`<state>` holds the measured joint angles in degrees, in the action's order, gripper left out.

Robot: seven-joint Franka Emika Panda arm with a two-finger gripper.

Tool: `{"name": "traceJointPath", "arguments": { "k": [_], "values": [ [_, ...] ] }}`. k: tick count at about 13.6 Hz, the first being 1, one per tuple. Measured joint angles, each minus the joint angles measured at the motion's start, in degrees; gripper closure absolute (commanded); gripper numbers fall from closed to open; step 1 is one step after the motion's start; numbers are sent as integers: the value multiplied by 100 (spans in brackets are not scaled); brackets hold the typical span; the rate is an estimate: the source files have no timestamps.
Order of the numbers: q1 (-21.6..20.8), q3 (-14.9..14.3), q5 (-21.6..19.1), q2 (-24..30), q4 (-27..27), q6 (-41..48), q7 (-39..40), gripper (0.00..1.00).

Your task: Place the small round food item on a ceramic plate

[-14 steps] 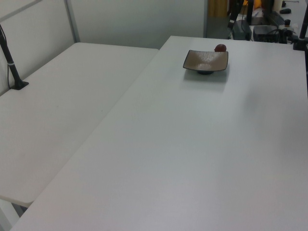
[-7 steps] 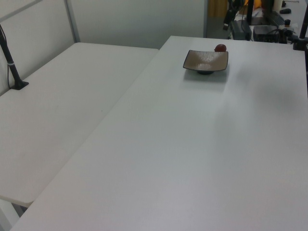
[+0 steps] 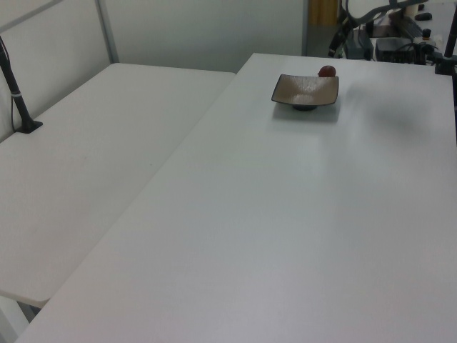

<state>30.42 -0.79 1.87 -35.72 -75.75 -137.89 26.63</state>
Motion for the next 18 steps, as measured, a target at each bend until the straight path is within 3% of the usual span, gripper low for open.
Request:
{"name": "traceJointPath", "arguments": {
  "k": [9, 13, 18],
  "values": [
    [214, 44, 0, -1054, 360, -1583, -1, 0],
    [447, 173, 0, -1401, 718, -1690, -1, 0],
    [503, 242, 0, -1728, 765, -2151, -1, 0]
  ]
}}
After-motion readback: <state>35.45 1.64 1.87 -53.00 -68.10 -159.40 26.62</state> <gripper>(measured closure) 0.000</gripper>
